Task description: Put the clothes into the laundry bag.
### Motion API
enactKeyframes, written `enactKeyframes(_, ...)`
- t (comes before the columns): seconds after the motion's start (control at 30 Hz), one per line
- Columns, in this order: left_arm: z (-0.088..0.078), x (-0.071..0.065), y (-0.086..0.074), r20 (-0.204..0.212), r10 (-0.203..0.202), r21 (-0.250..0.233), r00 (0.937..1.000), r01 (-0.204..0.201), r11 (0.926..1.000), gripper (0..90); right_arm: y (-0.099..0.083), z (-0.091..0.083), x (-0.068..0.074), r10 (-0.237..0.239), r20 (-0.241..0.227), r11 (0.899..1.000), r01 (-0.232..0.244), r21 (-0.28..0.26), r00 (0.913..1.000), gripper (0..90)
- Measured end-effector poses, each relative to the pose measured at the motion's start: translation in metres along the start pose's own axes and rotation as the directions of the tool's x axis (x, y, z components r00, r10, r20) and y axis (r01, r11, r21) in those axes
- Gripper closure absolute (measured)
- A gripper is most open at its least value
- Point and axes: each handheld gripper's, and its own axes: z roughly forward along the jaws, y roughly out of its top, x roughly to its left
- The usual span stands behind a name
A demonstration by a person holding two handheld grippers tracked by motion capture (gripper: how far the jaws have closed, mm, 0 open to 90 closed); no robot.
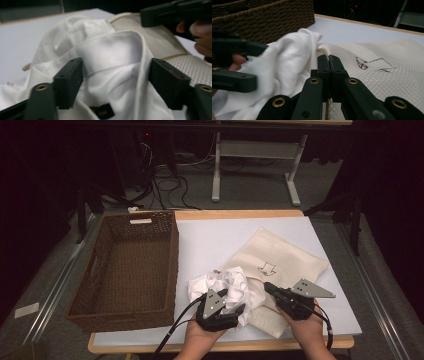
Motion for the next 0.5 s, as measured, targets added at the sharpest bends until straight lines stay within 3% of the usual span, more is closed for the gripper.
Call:
enactKeyframes(0.03, 0.003, 0.001, 0.000, -0.003, -0.008, 0.018, 1.0000, 0.008, 0.9998, 31.1, 0.000, 0.000, 0.000, 0.000, 0.000, 1.000, 0.000, 0.000, 1.0000, 89.7)
enactKeyframes(0.07, 0.006, 0.002, -0.002, -0.004, -0.017, 0.036, 0.9999, 0.017, 0.9992, 39.4, 0.000, 0.000, 0.001, 0.007, -0.001, 1.000, -0.007, 0.004, 1.0000, 89.7)
enactKeyframes(0.13, 0.010, 0.003, -0.005, 0.005, -0.017, 0.056, 0.9998, 0.017, 0.9983, 65.2, 0.000, 0.001, 0.001, 0.001, 0.002, 1.000, -0.001, 0.002, 1.0000, 89.7)
enactKeyframes(0.4, 0.009, -0.013, -0.011, 0.015, 0.048, 0.052, 0.9987, -0.049, 0.9974, 79.8, 0.001, -0.001, 0.000, 0.013, 0.012, 1.000, -0.012, -0.017, 0.9999, 89.8)
enactKeyframes(0.5, 0.009, -0.018, -0.014, 0.028, 0.064, 0.060, 0.9975, -0.066, 0.9960, 80.3, 0.003, -0.003, -0.002, 0.020, 0.025, 0.999, -0.019, -0.038, 0.9995, 89.8)
